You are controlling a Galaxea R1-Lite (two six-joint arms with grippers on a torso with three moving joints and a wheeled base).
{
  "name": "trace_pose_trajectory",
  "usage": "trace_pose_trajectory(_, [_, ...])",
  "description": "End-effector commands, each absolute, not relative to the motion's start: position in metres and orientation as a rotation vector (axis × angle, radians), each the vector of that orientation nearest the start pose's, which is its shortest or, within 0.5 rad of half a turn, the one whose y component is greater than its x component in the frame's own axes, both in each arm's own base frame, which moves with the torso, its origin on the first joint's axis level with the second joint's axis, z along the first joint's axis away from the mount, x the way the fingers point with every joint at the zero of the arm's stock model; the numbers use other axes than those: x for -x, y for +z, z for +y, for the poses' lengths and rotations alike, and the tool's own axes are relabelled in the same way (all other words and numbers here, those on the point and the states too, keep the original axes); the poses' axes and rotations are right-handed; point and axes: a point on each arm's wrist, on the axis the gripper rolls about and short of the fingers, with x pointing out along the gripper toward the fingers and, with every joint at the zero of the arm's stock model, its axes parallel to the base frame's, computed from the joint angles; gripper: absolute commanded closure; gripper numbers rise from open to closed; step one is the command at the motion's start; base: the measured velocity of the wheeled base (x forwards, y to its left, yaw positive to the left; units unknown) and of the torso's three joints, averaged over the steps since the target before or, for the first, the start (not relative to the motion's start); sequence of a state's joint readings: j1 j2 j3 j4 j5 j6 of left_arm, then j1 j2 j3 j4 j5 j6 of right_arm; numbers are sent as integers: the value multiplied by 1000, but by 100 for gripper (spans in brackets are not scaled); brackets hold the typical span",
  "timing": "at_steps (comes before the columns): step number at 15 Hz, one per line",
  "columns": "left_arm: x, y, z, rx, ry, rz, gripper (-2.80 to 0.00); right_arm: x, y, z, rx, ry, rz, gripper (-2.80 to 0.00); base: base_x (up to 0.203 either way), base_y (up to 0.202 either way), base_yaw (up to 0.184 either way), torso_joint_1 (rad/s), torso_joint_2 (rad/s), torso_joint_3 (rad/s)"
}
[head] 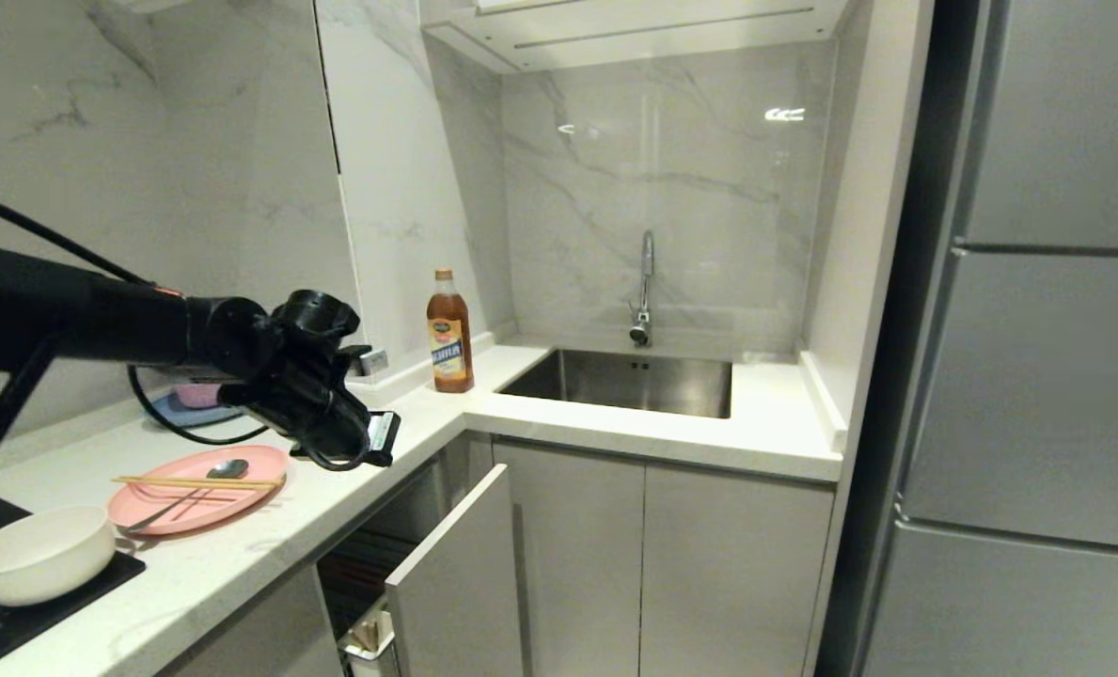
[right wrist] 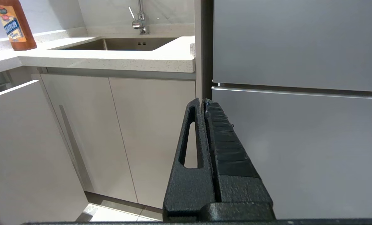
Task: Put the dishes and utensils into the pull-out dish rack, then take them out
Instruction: Open the cupboard
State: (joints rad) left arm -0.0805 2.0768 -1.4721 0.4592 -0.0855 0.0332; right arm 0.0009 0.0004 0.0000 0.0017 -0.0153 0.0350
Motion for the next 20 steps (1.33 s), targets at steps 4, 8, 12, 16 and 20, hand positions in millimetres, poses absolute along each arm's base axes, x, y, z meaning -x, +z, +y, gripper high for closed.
trace_pose_trajectory(4, [-395,82,-34,-36,-160,1076,0,23,75,0,-35,-15,4,0,0,0,0,0,0,0])
trace_pose_trajectory(8, [-401,62,-38,-41,-165,1117,0,23,75,0,-35,-14,3,0,0,0,0,0,0,0])
trace_pose_trajectory(12, [-407,46,-47,-51,-181,1142,0,23,75,0,-35,-15,4,0,0,0,0,0,0,0])
trace_pose_trajectory(16, [-418,30,-52,-61,-190,1130,-280,23,75,0,-35,-15,4,0,0,0,0,0,0,0])
trace_pose_trajectory(20, [-426,17,-52,-75,-168,1138,-280,23,75,0,-35,-14,3,0,0,0,0,0,0,0])
